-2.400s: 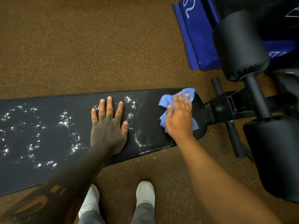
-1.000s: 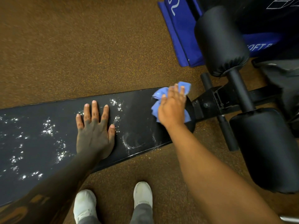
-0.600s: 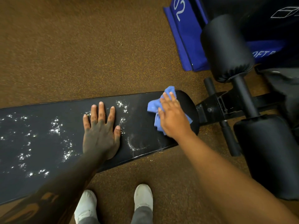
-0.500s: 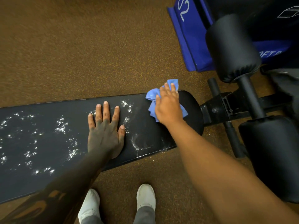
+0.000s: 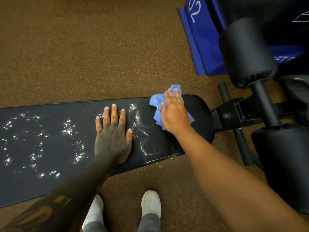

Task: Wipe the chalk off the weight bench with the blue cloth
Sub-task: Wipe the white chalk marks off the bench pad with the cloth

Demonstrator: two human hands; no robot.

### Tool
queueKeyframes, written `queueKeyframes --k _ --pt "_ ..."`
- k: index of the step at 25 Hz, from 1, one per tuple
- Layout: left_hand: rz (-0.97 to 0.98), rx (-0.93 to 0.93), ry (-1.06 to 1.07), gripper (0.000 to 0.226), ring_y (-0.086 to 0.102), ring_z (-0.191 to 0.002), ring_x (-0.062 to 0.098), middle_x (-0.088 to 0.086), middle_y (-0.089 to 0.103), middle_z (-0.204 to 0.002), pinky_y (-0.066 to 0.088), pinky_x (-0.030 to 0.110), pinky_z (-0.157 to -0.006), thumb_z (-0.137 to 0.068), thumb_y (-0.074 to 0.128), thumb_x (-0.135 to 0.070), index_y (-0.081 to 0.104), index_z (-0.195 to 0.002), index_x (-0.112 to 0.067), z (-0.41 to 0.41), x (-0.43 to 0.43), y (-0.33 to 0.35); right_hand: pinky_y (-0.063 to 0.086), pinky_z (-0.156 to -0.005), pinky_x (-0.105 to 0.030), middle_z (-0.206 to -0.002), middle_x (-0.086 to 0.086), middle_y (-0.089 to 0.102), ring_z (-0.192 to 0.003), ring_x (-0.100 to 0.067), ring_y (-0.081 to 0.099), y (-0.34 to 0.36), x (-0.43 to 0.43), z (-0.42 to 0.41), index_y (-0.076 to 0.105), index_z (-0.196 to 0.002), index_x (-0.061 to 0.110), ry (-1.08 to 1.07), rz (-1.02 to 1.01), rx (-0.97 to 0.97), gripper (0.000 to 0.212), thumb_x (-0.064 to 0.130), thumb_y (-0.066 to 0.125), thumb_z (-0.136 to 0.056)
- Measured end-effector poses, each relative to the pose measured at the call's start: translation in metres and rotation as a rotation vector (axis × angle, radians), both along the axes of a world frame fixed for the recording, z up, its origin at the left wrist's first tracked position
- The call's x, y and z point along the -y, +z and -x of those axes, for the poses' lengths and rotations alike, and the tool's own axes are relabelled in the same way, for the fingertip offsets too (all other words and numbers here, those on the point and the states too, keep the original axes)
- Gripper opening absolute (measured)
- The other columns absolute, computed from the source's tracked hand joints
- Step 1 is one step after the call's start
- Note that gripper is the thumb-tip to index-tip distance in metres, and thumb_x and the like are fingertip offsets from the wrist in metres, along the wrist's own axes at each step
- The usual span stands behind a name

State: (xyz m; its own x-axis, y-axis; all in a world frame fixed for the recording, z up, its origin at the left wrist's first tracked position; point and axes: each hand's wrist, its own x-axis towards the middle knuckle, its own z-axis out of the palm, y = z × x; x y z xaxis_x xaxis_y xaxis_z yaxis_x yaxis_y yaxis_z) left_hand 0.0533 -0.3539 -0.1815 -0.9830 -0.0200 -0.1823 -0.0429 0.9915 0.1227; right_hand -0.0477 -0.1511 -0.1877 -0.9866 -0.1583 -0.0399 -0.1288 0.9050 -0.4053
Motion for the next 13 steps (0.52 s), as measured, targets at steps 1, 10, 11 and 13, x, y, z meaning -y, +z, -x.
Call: queueKeyframes --k 1,10,11,13 --pt "-0.004 -0.004 0.000 0.069 -0.008 -0.150 0.030 0.013 -0.003 -0.163 0.001 0.052 -0.120 -0.095 0.013 -0.050 0.005 -0.155 -0.015 0.000 0.000 -0.001 0.016 -0.118 -0.045 -0.145 -0.024 0.041 -0.143 -0.037 0.024 0.001 0.021 0.010 0.047 -0.133 -0.007 -0.028 -0.013 0.029 0.050 0.024 0.033 -0.096" --pt "-0.026 -0.009 0.019 0.068 -0.008 -0.150 0.028 0.012 -0.003 -0.163 0.002 0.052 -0.120 -0.096 0.014 -0.046 0.007 -0.154 -0.013 0.000 -0.001 0.000 0.021 -0.117 -0.046 -0.151 -0.014 0.036 -0.145 -0.027 0.021 0.002 -0.020 -0.056 0.047 -0.137 0.000 0.350 0.003 -0.031 0.050 0.026 0.036 -0.096" --pt "-0.022 -0.011 0.017 0.068 -0.008 -0.150 0.028 0.012 -0.003 -0.163 0.001 0.052 -0.120 -0.096 0.014 -0.047 0.006 -0.154 -0.013 0.000 -0.001 0.001 0.022 -0.116 -0.048 -0.151 -0.016 0.036 -0.145 -0.029 0.021 0.002 -0.024 -0.049 0.047 -0.137 -0.001 0.243 0.016 -0.027 0.050 0.025 0.036 -0.096" --pt "-0.017 -0.013 0.012 0.067 -0.007 -0.150 0.029 0.013 -0.002 -0.163 0.001 0.052 -0.120 -0.096 0.014 -0.047 0.006 -0.154 -0.013 0.000 -0.002 0.001 0.016 -0.117 -0.048 -0.154 -0.017 0.030 -0.146 -0.032 0.014 0.001 -0.007 -0.031 0.041 -0.139 -0.003 0.000 -0.007 0.015 0.048 0.021 0.036 -0.097"
